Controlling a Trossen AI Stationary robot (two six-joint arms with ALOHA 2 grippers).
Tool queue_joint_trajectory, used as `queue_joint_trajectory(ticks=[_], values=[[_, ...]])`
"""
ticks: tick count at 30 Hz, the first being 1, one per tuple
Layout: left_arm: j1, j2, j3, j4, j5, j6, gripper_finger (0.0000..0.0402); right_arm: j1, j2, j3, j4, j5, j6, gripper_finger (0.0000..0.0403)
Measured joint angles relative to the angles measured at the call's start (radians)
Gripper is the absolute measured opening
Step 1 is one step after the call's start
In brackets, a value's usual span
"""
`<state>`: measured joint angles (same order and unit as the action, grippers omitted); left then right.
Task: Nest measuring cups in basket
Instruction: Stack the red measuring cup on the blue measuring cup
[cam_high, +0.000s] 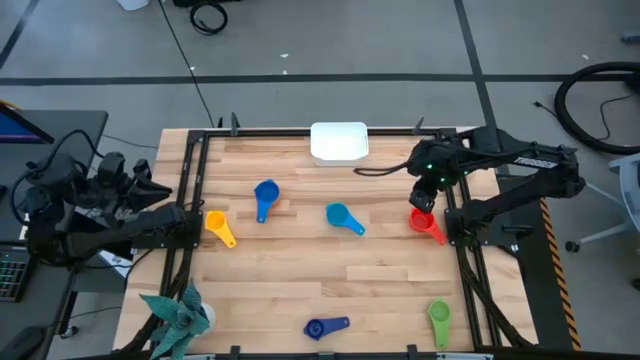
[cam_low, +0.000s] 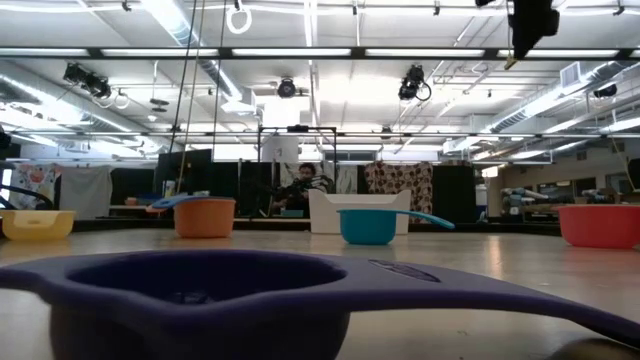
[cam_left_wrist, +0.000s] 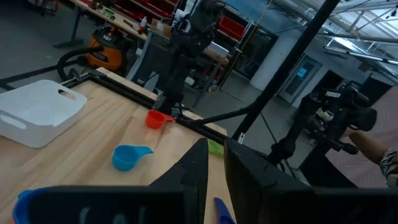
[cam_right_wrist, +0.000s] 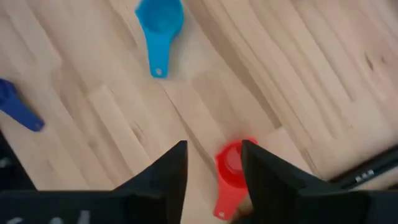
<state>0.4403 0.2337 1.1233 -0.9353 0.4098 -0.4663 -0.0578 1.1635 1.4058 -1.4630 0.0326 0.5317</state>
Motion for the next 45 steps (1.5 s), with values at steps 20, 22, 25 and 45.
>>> queue_joint_trajectory(ticks=[20, 22, 25, 45], values=[[0.000, 0.001, 0.000, -0.052, 0.003, 0.038, 0.0057, -0.003, 0.267, -0.142, -0.007, -0.103, 0.434, 0.0163], [0.000, 0.001, 0.000, -0.052, 0.003, 0.041, 0.0057, -0.002, 0.297, -0.142, -0.006, -0.117, 0.411, 0.0163], [0.000, 0.001, 0.000, -0.052, 0.003, 0.043, 0.0057, -0.002, 0.341, -0.142, -0.010, -0.120, 0.369, 0.0162], [0.000, 0.001, 0.000, -0.134, 0.006, 0.038, 0.0057, 0.073, 0.377, -0.142, -0.109, -0.106, 0.278, 0.0162]])
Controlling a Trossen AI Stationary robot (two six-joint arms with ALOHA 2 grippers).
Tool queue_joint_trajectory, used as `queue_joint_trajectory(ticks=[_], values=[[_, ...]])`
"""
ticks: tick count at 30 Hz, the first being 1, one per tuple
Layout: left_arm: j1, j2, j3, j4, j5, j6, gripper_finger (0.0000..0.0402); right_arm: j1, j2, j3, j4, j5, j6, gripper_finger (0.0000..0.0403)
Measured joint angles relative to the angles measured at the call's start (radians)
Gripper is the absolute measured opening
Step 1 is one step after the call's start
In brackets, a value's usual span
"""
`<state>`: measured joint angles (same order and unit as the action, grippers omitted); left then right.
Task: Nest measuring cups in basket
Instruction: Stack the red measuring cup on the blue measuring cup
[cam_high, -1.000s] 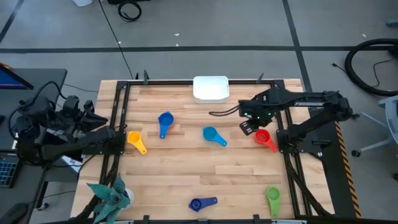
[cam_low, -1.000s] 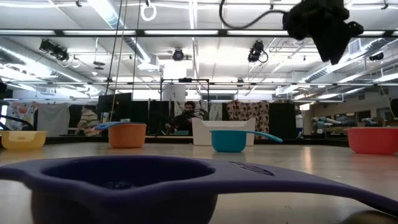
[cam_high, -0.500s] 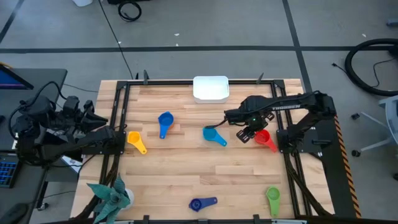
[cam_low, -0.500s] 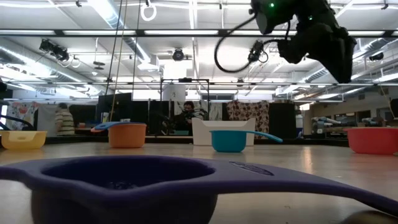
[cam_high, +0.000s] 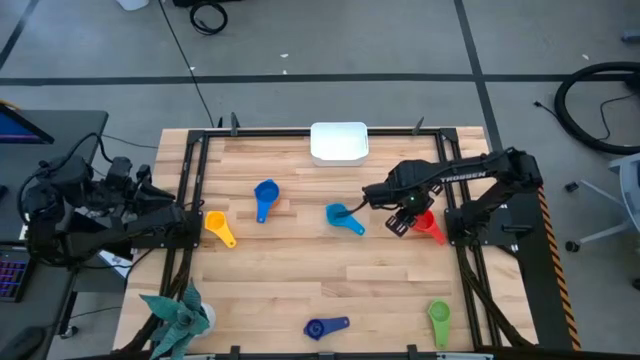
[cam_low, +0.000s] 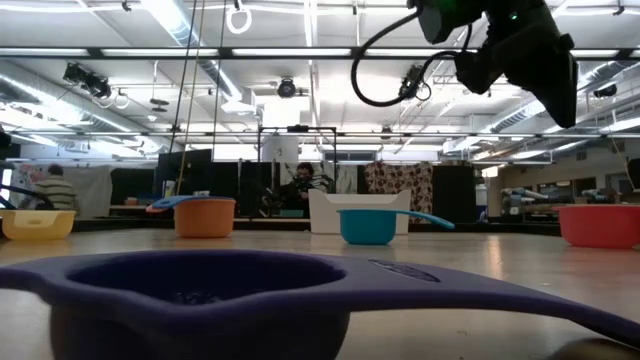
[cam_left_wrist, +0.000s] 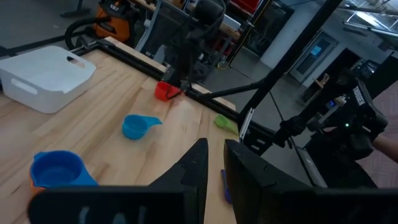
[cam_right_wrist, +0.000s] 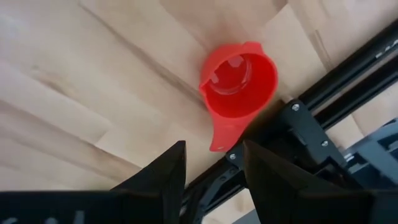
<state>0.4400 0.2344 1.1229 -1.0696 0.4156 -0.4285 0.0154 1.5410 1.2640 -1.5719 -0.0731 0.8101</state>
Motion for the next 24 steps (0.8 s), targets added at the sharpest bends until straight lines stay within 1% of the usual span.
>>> queue_joint_trajectory(ticks=[5, 9, 14, 18, 24], values=[[0.000, 0.000, 0.000, 0.001, 0.000, 0.000, 0.0057, 0.040, 0.000, 0.000, 0.003, 0.002, -0.026, 0.0162], [0.000, 0.000, 0.000, 0.001, 0.000, 0.001, 0.0057, 0.061, 0.000, -0.022, 0.049, -0.001, -0.026, 0.0162], [0.000, 0.000, 0.000, 0.001, 0.000, -0.005, 0.0057, 0.069, -0.006, -0.120, 0.073, -0.025, 0.008, 0.0162], [0.000, 0.000, 0.000, 0.002, 0.000, -0.006, 0.0057, 0.068, -0.010, -0.199, 0.075, -0.026, 0.023, 0.0162], [0.000, 0.000, 0.000, 0.003, -0.001, -0.025, 0.0057, 0.066, -0.013, -0.278, 0.192, -0.059, -0.031, 0.0162]])
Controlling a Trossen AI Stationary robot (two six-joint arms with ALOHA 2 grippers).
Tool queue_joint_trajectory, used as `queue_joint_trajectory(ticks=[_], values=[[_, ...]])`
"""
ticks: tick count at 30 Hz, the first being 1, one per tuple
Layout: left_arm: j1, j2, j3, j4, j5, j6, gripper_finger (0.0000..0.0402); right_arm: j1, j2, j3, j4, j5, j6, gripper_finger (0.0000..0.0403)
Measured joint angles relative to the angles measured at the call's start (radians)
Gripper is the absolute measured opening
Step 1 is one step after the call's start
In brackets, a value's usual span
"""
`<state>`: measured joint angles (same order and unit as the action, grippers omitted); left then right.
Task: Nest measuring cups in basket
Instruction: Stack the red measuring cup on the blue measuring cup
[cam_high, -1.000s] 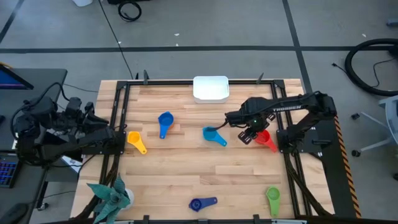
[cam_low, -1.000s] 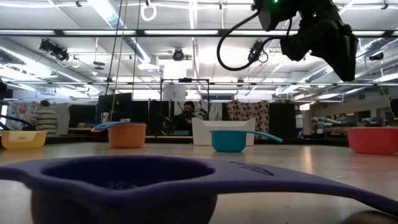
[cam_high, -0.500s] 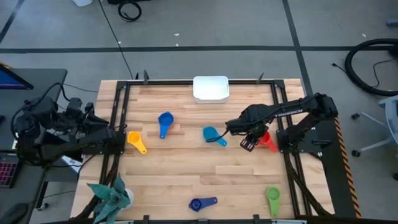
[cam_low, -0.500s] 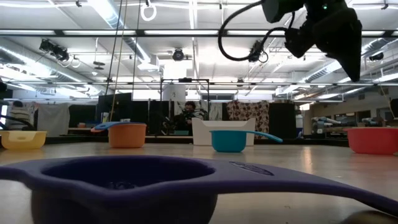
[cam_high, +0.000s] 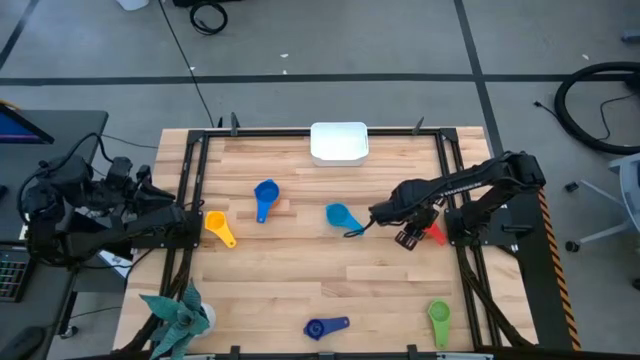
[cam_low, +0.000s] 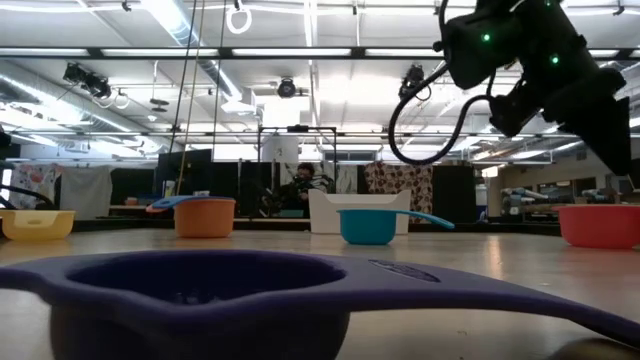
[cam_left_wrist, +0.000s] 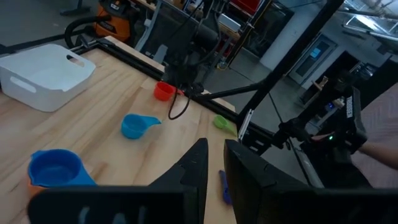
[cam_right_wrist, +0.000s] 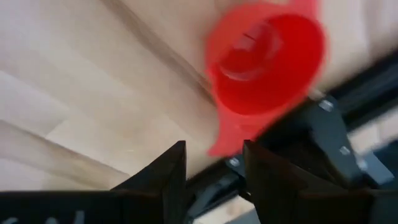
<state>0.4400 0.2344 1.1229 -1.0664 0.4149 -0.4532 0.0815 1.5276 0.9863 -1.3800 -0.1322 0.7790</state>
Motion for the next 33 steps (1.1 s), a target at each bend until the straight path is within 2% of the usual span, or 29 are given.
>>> queue_joint_trajectory(ticks=[17, 27, 33], values=[[0.000, 0.000, 0.000, 0.000, -0.026, -0.035, 0.0057, 0.001, 0.000, -0.147, 0.122, 0.043, -0.025, 0.0161], [0.000, 0.000, 0.000, 0.000, -0.049, -0.036, 0.0057, 0.001, 0.001, -0.160, 0.212, 0.137, -0.050, 0.0161], [0.000, 0.000, 0.000, 0.000, -0.049, -0.041, 0.0057, -0.024, 0.001, -0.160, 0.267, 0.142, -0.050, 0.0161]])
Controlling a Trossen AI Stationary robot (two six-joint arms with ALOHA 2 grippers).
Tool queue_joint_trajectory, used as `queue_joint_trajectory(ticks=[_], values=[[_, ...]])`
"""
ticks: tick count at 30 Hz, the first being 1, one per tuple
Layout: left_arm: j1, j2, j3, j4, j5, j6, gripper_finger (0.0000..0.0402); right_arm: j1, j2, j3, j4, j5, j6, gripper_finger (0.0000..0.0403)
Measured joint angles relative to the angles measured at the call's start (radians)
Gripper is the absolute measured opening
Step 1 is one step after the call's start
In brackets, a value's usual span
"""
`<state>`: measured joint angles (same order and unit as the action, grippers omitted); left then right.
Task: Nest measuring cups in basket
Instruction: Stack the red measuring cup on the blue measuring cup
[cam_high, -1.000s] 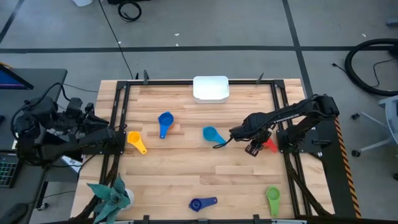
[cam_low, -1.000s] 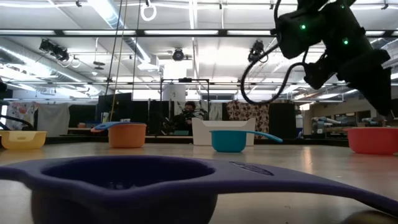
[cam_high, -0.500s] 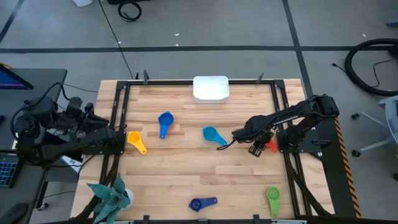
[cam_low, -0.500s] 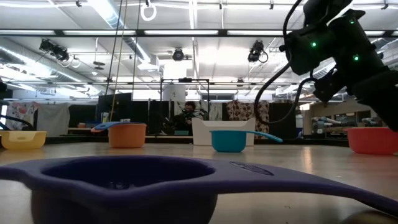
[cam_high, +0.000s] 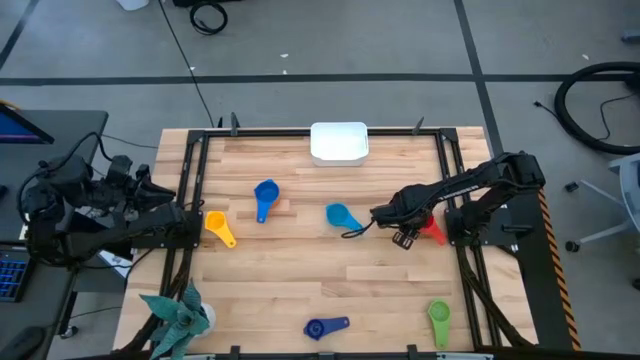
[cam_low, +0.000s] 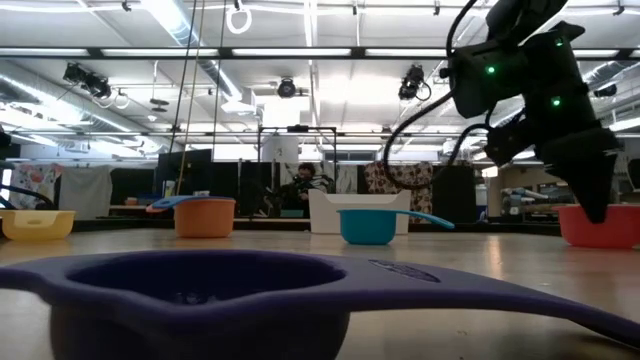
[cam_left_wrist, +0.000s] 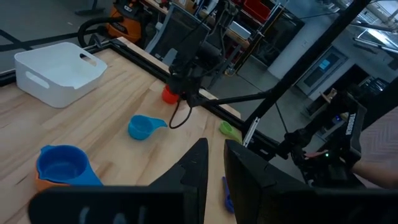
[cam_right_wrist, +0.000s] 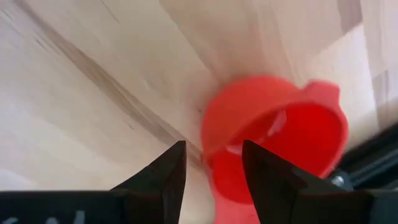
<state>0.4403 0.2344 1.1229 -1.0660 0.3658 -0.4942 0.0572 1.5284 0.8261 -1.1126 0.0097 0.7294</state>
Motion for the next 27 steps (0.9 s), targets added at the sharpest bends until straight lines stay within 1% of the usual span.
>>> queue_joint_trajectory(ticks=[6, 11, 15, 20, 23, 27], values=[[0.000, 0.000, 0.000, 0.000, 0.000, -0.004, 0.0057, -0.055, 0.011, 0.000, 0.099, 0.014, -0.071, 0.0157], [0.000, 0.000, 0.000, 0.000, 0.000, -0.020, 0.0057, -0.097, 0.010, 0.000, 0.099, 0.054, -0.078, 0.0136], [0.000, 0.000, 0.000, 0.000, 0.000, -0.019, 0.0057, -0.128, 0.010, -0.010, 0.137, 0.052, -0.078, 0.0098], [0.000, 0.000, 0.000, 0.000, 0.000, -0.019, 0.0057, -0.154, 0.006, -0.046, 0.208, 0.003, -0.074, 0.0026], [0.000, 0.000, 0.000, 0.000, 0.001, -0.019, 0.0057, -0.159, 0.004, -0.060, 0.223, -0.006, -0.052, 0.0026], [0.000, 0.000, 0.000, 0.000, 0.001, -0.018, 0.0057, -0.158, 0.007, -0.049, 0.212, 0.012, 0.017, 0.0026]])
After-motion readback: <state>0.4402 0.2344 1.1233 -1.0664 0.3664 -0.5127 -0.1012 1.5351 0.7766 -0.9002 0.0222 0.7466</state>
